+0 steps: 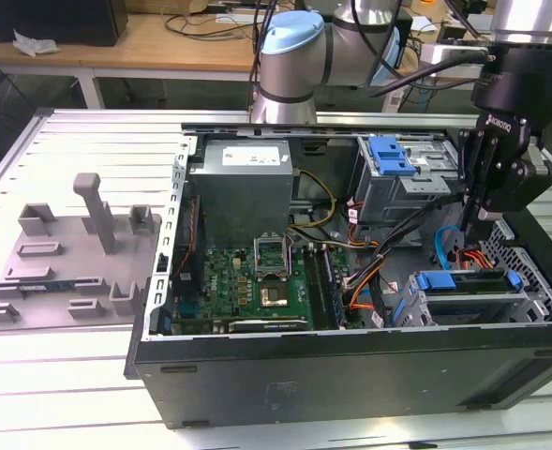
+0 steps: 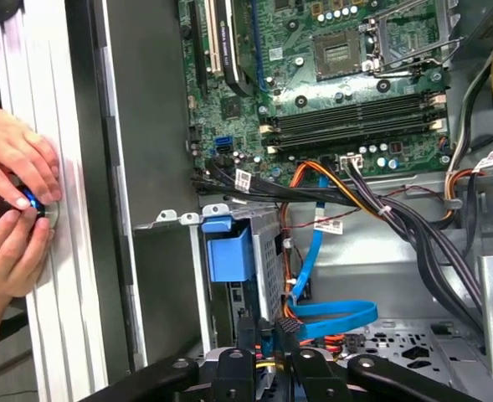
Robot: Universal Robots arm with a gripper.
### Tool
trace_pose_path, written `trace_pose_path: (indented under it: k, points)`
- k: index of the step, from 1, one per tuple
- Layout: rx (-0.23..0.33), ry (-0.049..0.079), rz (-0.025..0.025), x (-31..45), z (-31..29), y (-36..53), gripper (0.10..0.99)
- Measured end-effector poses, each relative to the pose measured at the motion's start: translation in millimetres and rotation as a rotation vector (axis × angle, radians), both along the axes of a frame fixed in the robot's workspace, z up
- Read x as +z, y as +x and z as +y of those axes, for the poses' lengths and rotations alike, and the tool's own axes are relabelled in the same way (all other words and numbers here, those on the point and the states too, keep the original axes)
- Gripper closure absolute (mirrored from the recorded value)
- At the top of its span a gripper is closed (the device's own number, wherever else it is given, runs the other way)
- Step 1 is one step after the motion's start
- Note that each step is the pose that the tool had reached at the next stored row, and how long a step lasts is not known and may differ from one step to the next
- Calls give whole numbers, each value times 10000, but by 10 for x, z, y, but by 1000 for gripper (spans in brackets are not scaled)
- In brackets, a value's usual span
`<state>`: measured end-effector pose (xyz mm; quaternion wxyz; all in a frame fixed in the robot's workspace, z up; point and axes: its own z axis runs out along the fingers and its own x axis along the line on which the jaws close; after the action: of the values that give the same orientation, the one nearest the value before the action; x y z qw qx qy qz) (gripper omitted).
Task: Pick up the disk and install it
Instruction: 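Insert the second disk wire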
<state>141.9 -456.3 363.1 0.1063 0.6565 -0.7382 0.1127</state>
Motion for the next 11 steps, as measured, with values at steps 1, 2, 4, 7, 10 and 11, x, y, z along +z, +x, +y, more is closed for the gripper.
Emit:
trace_pose_path:
  k: [1, 2, 4, 7, 10, 11]
  points:
    - [0, 71, 0, 0, 0, 0, 847]
    - [0, 130, -1, 0, 0, 0, 847]
    - [0, 188, -1, -3, 0, 0, 847]
    - [0, 179, -1, -10, 0, 0, 863]
    - [0, 173, -1, -19, 0, 0, 925]
    - [0, 172, 0, -20, 0, 0, 925]
